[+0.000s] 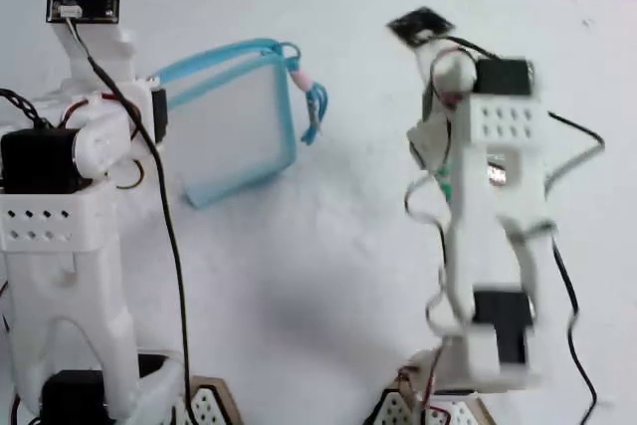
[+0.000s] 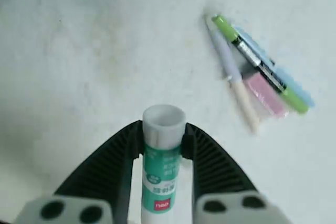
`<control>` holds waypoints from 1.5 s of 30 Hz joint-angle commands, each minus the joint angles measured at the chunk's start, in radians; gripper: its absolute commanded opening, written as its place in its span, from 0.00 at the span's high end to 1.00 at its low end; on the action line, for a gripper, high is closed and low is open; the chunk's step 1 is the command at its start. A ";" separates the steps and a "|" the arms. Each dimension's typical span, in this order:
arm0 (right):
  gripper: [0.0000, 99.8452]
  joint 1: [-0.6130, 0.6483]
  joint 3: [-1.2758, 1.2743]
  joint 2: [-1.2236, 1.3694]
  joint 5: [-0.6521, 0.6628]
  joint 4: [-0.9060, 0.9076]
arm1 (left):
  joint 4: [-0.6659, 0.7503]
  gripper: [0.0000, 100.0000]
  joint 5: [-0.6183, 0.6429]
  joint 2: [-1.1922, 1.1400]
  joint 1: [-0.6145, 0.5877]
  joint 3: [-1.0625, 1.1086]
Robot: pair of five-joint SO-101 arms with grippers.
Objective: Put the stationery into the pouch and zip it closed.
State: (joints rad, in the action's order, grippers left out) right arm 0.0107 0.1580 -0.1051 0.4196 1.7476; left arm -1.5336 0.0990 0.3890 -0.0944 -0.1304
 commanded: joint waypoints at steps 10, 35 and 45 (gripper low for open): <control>0.98 0.117 -0.663 -0.957 -0.347 -0.254 | 0.005 0.98 0.008 -0.012 0.005 0.005; 0.98 0.536 -0.687 -0.737 -0.450 -1.692 | 0.002 0.98 0.009 -0.012 0.008 0.006; 0.98 0.679 -0.497 -0.372 -0.443 -1.755 | -0.003 0.98 0.008 -0.008 0.005 0.006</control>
State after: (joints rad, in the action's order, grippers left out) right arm 0.6813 -0.3974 -0.5347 -0.0345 0.0353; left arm -1.5336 0.0990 0.3890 -0.0944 -0.1304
